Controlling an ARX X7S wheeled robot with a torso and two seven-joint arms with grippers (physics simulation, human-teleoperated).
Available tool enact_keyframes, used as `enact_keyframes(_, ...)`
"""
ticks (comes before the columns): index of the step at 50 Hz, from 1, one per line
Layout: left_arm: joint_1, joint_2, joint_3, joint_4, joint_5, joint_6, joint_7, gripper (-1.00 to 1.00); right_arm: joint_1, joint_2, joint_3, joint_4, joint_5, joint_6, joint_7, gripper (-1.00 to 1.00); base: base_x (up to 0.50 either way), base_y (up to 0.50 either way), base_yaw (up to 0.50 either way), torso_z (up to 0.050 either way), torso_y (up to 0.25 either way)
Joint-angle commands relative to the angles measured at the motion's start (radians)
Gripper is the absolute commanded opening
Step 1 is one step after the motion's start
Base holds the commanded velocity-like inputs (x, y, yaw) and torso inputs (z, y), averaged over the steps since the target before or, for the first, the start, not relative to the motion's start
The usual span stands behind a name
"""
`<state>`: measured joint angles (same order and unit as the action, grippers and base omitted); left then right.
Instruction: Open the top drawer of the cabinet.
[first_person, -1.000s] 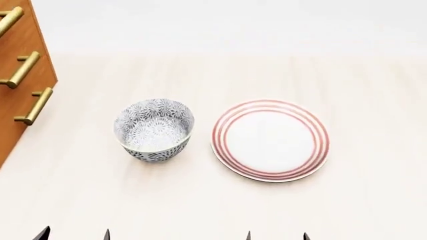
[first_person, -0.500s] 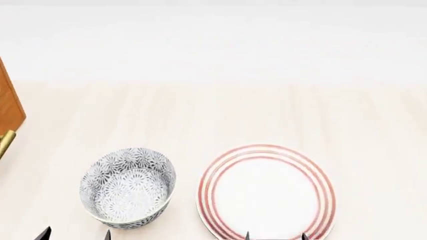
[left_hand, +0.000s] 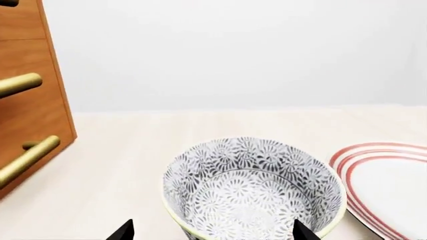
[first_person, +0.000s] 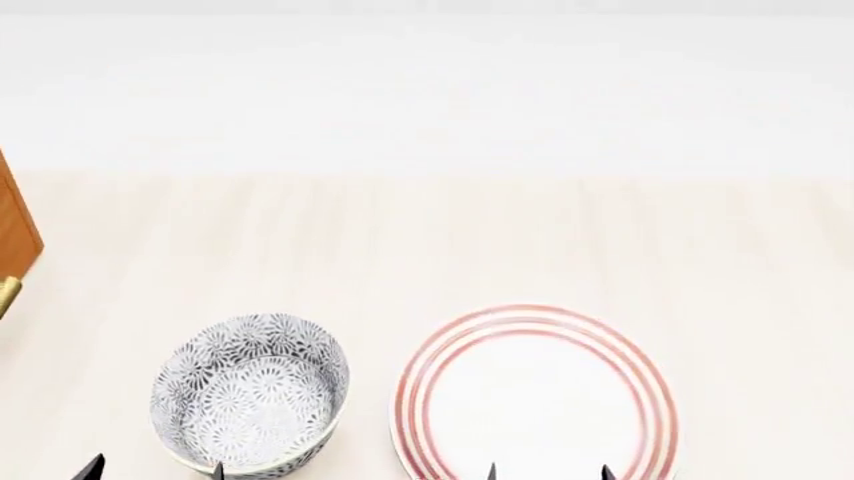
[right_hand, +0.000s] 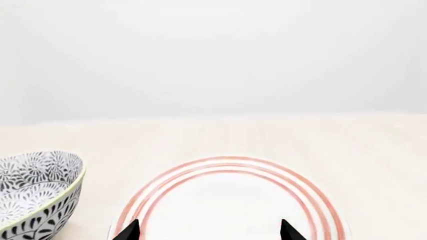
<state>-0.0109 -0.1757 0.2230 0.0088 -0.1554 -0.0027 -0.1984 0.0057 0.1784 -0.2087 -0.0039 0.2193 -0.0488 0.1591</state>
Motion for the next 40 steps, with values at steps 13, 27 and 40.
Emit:
enact_keyframes(13,-0.003,0.007,-0.01,-0.003,0.008,0.011,0.012,1.0,0.0,-0.009,0.005,0.002,-0.01,-0.024,-0.018,1.0,0.0,0.5,0.0,0.0,0.0)
enact_keyframes(27,-0.01,0.002,-0.005,-0.012,0.001,0.014,0.002,1.0,0.011,-0.005,0.004,0.011,0.002,-0.006,-0.002,1.0,0.0,0.46,0.0,0.0,0.0)
enact_keyframes(40,-0.039,-0.043,0.081,0.034,0.179,-0.091,-0.058,1.0,0.013,0.0,-0.006,0.016,-0.003,0.012,0.017,1.0,0.0,0.0,0.0,0.0,0.0)
